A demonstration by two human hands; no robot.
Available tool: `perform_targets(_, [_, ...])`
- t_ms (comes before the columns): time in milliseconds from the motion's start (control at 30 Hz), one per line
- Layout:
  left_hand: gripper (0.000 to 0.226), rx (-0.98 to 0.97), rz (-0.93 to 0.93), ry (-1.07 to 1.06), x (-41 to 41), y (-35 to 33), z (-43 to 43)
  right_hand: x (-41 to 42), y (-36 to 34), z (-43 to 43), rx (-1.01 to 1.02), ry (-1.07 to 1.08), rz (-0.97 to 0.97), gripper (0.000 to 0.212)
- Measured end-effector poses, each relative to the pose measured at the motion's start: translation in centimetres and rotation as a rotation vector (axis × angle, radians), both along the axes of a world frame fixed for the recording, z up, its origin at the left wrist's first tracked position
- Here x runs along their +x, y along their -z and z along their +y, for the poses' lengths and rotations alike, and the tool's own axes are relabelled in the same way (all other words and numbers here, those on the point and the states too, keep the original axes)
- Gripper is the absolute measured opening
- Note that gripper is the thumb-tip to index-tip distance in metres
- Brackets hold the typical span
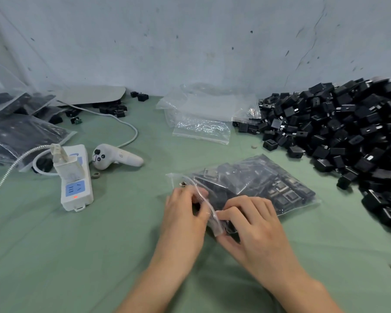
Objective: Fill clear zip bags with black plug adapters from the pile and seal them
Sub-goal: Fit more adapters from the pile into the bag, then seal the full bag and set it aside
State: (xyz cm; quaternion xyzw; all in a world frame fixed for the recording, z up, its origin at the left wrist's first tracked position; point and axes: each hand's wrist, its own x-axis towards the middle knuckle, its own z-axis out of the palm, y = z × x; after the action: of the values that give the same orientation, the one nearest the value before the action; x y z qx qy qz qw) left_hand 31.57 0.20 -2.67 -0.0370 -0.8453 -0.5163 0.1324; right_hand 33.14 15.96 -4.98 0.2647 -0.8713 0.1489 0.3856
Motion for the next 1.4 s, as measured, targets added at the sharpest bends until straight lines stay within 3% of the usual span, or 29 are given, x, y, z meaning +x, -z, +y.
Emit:
perform_targets(200, [0.015, -0.043, -0.025, 0.132, -0.5, -0.8, -1.7, 0.2, -0.2, 0.2, -0.022, 0.013, 0.029, 0.009])
perform_targets(300, [0.017, 0.009, 0.058, -0.131, -2.1, -1.3, -4.9, 0.3, -0.6, 0.3, -0.156, 0.031, 0.035, 0.012])
perform_targets(433, [0.042, 0.098, -0.213, -0.044, -5.0, -2.5, -5.3, 0.2, -1.9, 0.3, -0.344, 0.049, 0.058, 0.018])
perform_targets(500, [0.027, 0.089, -0.268, 0.073, -6.0, -3.7, -3.9, 0.2, -3.0, 0.0, -0.426, 0.06, 0.041, 0.017])
perform_targets(600, [0.017, -0.118, -0.199, 0.194, -7.6, -7.9, -3.2, 0.2, -6.6, 0.4, -0.67, 0.061, -0.026, 0.013])
perform_targets(700, [0.017, -0.178, -0.031, 0.2, -9.2, -16.0, -2.8, -1.7, -13.4, 2.5, -0.924, 0.074, -0.002, 0.012])
perform_targets(800, [0.016, -0.439, -0.005, 0.16, -10.3, -23.0, -1.5, -5.0, -19.5, 4.5, -1.08, 0.073, -0.251, 0.025])
perform_targets(867, [0.015, -0.506, -0.032, 0.128, -10.5, -25.2, -1.2, -6.7, -20.9, 5.2, -1.072, 0.102, -0.403, 0.025])
perform_targets(1000, [0.014, -0.588, -0.028, 0.063, -11.6, -27.1, -1.1, -9.3, -21.3, 5.5, -0.963, 0.124, -0.493, 0.024])
perform_targets(1167, [0.018, -0.31, 0.086, -0.016, -12.2, -27.2, -1.3, -10.0, -21.6, 6.1, -0.833, 0.115, -0.349, 0.021])
perform_targets(1267, [0.022, -0.316, 0.217, -0.03, -9.6, -22.2, -2.4, -7.6, -17.7, 6.6, -0.694, 0.117, -0.283, 0.018])
perform_targets(1400, [0.012, -0.264, 0.149, -0.031, -3.9, -10.4, -3.2, -2.7, -8.4, 6.2, -0.656, 0.111, -0.503, 0.025])
